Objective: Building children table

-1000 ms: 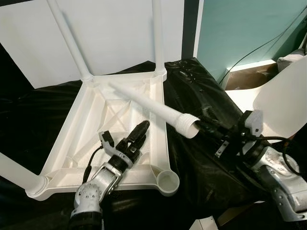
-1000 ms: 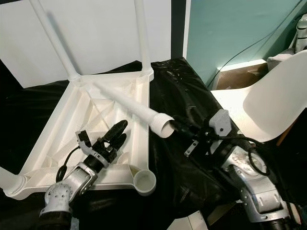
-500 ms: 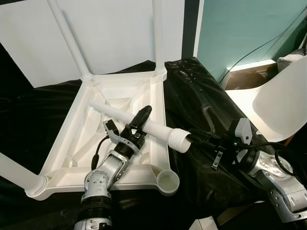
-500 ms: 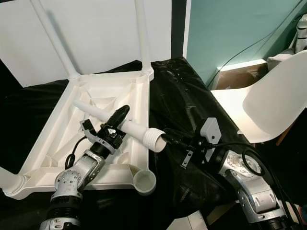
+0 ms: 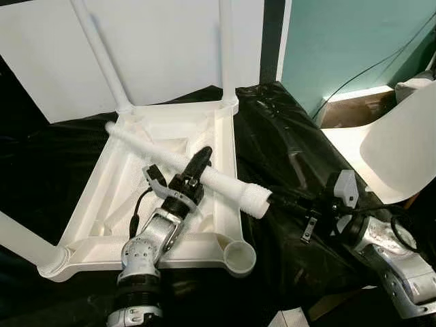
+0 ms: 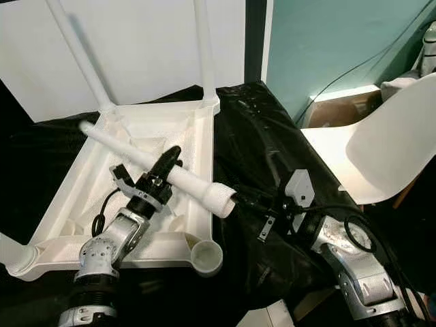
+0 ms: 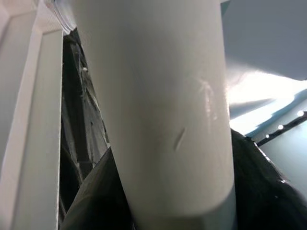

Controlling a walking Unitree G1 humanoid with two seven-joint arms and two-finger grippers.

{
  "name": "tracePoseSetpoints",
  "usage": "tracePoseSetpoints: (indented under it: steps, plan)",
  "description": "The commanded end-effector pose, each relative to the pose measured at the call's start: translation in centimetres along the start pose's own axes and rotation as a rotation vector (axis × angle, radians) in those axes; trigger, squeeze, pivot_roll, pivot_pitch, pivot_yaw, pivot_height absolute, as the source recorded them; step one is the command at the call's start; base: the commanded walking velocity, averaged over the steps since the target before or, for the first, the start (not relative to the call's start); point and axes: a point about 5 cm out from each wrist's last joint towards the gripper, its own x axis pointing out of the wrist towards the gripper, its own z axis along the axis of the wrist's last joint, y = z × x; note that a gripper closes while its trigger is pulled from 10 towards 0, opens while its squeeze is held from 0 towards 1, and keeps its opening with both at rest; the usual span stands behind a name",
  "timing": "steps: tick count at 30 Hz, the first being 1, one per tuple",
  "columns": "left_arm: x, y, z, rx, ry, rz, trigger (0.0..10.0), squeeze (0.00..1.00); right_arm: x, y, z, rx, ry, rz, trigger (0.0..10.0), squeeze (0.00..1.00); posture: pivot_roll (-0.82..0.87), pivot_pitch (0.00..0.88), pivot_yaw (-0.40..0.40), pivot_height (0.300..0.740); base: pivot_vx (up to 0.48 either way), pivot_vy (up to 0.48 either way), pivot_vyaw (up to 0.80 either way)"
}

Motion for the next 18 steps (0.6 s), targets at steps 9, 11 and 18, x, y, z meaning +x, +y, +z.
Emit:
tracePoseSetpoints:
  steps: [9,11,18]
  plan:
    - [0.1,-1.1,0.6,0.082,-0.037,-0.112,0.0,0.0,-0.6,-1.0,-2.0,0.071,0.013,-0.243,10.0,1.0,-0.09,0.0,0.067,0.74,0.0,0.0,0.0]
    - [0.2,-1.1,0.6,0.083,-0.045,-0.108,0.0,0.0,-0.6,-0.9,-2.0,0.08,0.009,-0.254,10.0,1.0,-0.1,0.0,0.072,0.74,0.0,0.0,0.0]
    - [0.3,-0.9,0.8,0.154,-0.064,-0.072,0.0,0.0,-0.7,0.1,-2.0,0.128,0.007,-0.252,10.0,0.89,-0.1,0.0,0.074,0.74,0.0,0.0,0.0]
